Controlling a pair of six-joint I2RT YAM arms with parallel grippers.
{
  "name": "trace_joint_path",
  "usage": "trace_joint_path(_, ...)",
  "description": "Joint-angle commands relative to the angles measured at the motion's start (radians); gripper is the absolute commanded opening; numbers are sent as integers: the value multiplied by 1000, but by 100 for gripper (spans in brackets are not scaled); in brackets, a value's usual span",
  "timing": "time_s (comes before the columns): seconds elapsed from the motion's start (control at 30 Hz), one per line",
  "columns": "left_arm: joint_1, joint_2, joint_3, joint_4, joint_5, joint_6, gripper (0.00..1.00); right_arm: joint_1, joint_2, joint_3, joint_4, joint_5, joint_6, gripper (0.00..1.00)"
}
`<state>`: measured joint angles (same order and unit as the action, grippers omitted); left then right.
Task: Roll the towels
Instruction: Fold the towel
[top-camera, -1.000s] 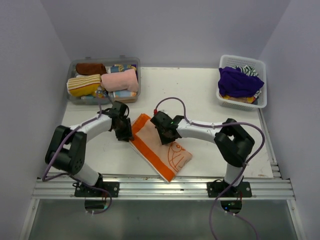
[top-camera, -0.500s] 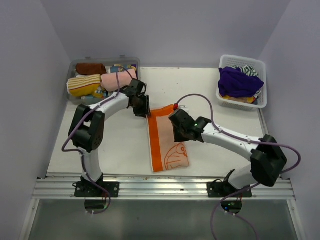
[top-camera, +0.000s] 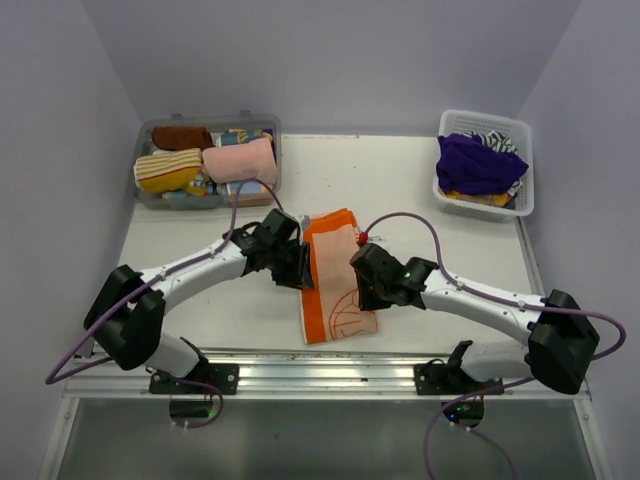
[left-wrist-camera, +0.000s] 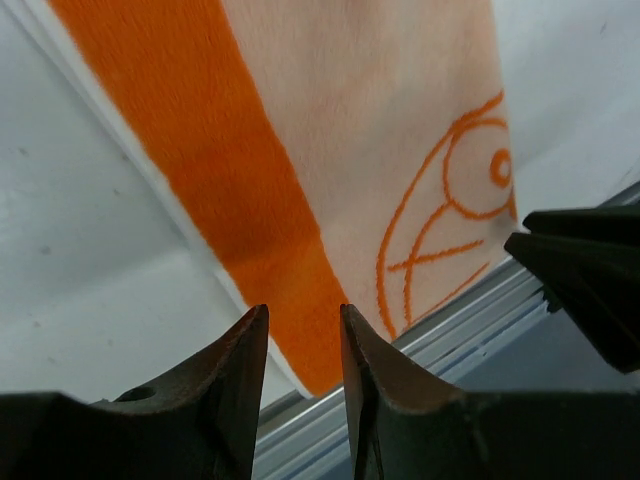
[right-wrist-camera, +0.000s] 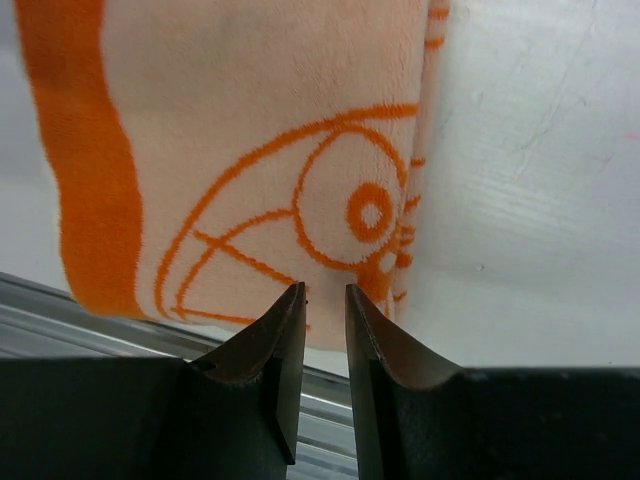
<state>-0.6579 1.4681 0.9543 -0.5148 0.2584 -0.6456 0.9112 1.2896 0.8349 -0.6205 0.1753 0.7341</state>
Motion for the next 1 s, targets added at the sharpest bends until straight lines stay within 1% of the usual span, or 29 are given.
trace_joint_path(0.0, -51, -25, -63, 82, 39, -75, 39, 11, -16, -94, 30, -36, 80, 26)
trace_joint_path(0.1, -84, -2, -112, 134, 68, -94, 38, 11, 19, -137, 61, -28, 97, 25)
trace_joint_path(0.2, -111, 15, -123, 142, 71, -104, 38, 12, 10, -126, 50, -16, 97, 24)
trace_joint_path(0.37, -147, -3, -101, 110, 52, -124, 38, 29, -62, -79, -24, 38, 100, 25)
trace_joint_path(0.5, -183, -31, -69, 62, 36, -132, 38, 69, -88, -16, -58, 67, 110, 25)
trace_joint_path(0.57, -190, -32, -77, 76, 47, -144, 39, 92, -67, 7, -47, 67, 114, 25)
trace_joint_path(0.67, -197, -6, -127, 148, 91, -170, 38, 101, -14, 10, -9, 55, 116, 26)
trace_joint_path(0.8, -198, 34, -206, 260, 113, -198, 38, 101, 57, -49, 60, 38, 134, 27)
trace_joint_path(0.83, -198, 43, -227, 271, 113, -206, 38, 100, 69, -62, 88, 36, 140, 27)
trace_joint_path(0.97, -197, 103, -233, 295, 105, -198, 36, 100, 134, -108, 146, 20, 160, 27)
